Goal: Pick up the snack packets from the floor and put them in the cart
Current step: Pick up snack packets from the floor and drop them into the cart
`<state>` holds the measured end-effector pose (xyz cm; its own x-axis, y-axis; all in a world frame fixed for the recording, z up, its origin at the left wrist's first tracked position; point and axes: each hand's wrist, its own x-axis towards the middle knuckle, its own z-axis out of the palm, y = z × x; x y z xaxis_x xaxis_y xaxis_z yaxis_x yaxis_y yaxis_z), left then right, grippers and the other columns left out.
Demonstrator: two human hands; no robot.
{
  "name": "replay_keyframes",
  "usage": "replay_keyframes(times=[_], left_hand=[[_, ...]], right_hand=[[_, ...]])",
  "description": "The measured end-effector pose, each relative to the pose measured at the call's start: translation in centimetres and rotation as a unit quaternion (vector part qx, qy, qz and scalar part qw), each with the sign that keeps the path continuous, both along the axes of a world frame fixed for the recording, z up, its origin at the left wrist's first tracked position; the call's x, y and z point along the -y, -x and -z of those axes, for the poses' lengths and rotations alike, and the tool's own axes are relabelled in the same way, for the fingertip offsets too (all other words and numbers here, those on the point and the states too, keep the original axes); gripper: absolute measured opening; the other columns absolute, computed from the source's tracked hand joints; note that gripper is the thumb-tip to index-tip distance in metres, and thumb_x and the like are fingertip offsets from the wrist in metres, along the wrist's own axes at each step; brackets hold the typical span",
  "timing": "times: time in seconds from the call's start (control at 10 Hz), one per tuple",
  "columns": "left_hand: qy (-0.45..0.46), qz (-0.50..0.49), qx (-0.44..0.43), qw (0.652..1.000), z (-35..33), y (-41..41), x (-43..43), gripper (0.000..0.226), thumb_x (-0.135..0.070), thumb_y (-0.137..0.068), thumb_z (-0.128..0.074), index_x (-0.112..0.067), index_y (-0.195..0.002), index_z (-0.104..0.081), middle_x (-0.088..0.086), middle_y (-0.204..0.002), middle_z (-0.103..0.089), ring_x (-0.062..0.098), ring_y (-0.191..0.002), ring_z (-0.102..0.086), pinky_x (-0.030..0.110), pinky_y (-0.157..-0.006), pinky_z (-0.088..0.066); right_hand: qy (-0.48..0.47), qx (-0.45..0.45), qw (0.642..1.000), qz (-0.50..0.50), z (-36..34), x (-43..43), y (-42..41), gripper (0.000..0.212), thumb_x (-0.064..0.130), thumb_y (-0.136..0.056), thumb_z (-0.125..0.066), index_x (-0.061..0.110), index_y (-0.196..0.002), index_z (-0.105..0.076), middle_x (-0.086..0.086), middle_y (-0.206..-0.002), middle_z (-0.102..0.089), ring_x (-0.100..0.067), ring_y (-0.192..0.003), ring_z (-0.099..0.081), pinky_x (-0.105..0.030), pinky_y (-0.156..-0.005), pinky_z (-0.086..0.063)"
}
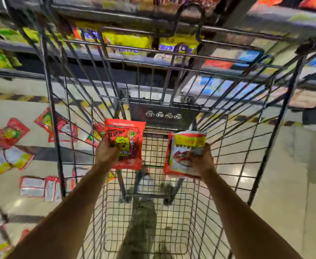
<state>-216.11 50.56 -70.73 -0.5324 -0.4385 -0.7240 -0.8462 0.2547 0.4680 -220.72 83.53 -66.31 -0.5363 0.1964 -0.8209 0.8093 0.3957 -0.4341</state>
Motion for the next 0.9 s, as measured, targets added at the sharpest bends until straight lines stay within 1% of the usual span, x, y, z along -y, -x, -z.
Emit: replay_keyframes(times=[0.1,0.2,0.3,0.4,0.5,0.6,0.7,0.8,0.9], left_hand=[[0.061,0.026,0.019,0.998,-3.0,1.4,-1.8,0.032,-0.021,-0.091,-0.064,-0.024,-0.122,-0.059,0.011,-0.106,-0.072,0.033,-0.095,-0.069,0.04,-0.077,-0.057],[0.111,0.04,0.024,0.993,-5.3,2.4,-3.7,0.033,-0.007,-0.096,-0.055,-0.013,-0.129,-0.053,0.013,-0.113,-0.066,0.033,-0.105,-0.062,0.032,-0.078,-0.039],[0.142,0.02,0.002,0.99,-5.9,1.9,-4.7,0.051,0.0,-0.093,-0.05,-0.012,-0.142,-0.044,0.015,-0.129,-0.061,0.039,-0.12,-0.058,0.049,-0.096,-0.046],[0.182,0.061,-0.047,0.98,-6.9,1.5,-4.8,0.074,0.007,-0.086,-0.051,-0.011,-0.156,-0.031,0.02,-0.143,-0.049,0.041,-0.13,-0.048,0.055,-0.108,-0.043],[0.191,0.16,-0.049,0.967,-8.8,1.0,-4.2,0.084,0.002,-0.081,-0.055,-0.012,-0.159,-0.027,0.018,-0.152,-0.039,0.037,-0.139,-0.039,0.049,-0.118,-0.035],[0.223,0.312,-0.032,0.923,-12.0,0.1,-3.7,0.075,-0.029,-0.08,-0.061,-0.009,-0.149,-0.042,0.019,-0.146,-0.045,0.04,-0.133,-0.044,0.054,-0.111,-0.044],[0.265,0.406,-0.032,0.874,-16.0,-1.5,-3.8,0.066,-0.047,-0.09,-0.052,-0.013,-0.147,-0.043,0.017,-0.144,-0.049,0.04,-0.134,-0.044,0.055,-0.107,-0.045],[0.28,0.427,-0.054,0.858,-20.6,-3.9,-4.5,0.067,-0.047,-0.091,-0.052,-0.022,-0.151,-0.036,0.011,-0.149,-0.047,0.036,-0.141,-0.04,0.058,-0.107,-0.045],[0.297,0.431,-0.068,0.849,-25.5,-7.2,-5.3,0.07,-0.053,-0.094,-0.046,-0.029,-0.158,-0.027,0.007,-0.161,-0.037,0.034,-0.149,-0.033,0.058,-0.116,-0.037]], right_hand=[[-0.059,-0.015,0.998,-0.02,1.7,0.4,-0.4,0.042,0.017,-0.089,-0.079,0.027,-0.115,-0.048,0.002,-0.098,-0.065,-0.032,-0.1,-0.071,-0.03,-0.071,-0.057],[-0.147,-0.073,0.983,-0.077,1.7,1.2,-1.1,0.076,0.024,-0.077,-0.086,0.04,-0.134,-0.037,0.007,-0.118,-0.065,-0.012,-0.102,-0.066,-0.031,-0.071,-0.056],[-0.214,-0.127,0.96,-0.125,1.0,2.1,-1.7,0.105,0.023,-0.077,-0.087,0.036,-0.155,-0.018,-0.003,-0.143,-0.047,-0.024,-0.126,-0.055,-0.051,-0.094,-0.057],[-0.246,-0.137,0.938,-0.2,0.2,2.1,-2.3,0.115,0.021,-0.078,-0.087,0.029,-0.161,-0.007,-0.015,-0.148,-0.039,-0.036,-0.132,-0.05,-0.057,-0.094,-0.057],[-0.266,-0.146,0.916,-0.261,-2.0,2.1,-2.7,0.097,0.019,-0.087,-0.079,0.02,-0.161,-0.016,-0.018,-0.151,-0.036,-0.037,-0.138,-0.041,-0.056,-0.106,-0.051],[-0.277,-0.161,0.887,-0.333,-4.9,1.8,-2.8,0.085,0.033,-0.09,-0.072,0.014,-0.159,-0.026,-0.015,-0.156,-0.032,-0.033,-0.14,-0.034,-0.047,-0.113,-0.044],[-0.307,-0.202,0.835,-0.41,-8.3,1.4,-3.5,0.076,0.048,-0.091,-0.047,0.012,-0.157,-0.032,-0.013,-0.158,-0.034,-0.032,-0.141,-0.033,-0.044,-0.117,-0.04],[-0.316,-0.227,0.833,-0.393,-14.8,2.0,-4.8,0.073,0.051,-0.091,-0.047,0.012,-0.152,-0.038,-0.018,-0.151,-0.045,-0.036,-0.136,-0.043,-0.047,-0.104,-0.05],[-0.336,-0.252,0.806,-0.418,-20.7,2.4,-7.2,0.07,0.054,-0.094,-0.048,0.015,-0.151,-0.04,-0.018,-0.153,-0.044,-0.037,-0.14,-0.041,-0.049,-0.104,-0.047]])
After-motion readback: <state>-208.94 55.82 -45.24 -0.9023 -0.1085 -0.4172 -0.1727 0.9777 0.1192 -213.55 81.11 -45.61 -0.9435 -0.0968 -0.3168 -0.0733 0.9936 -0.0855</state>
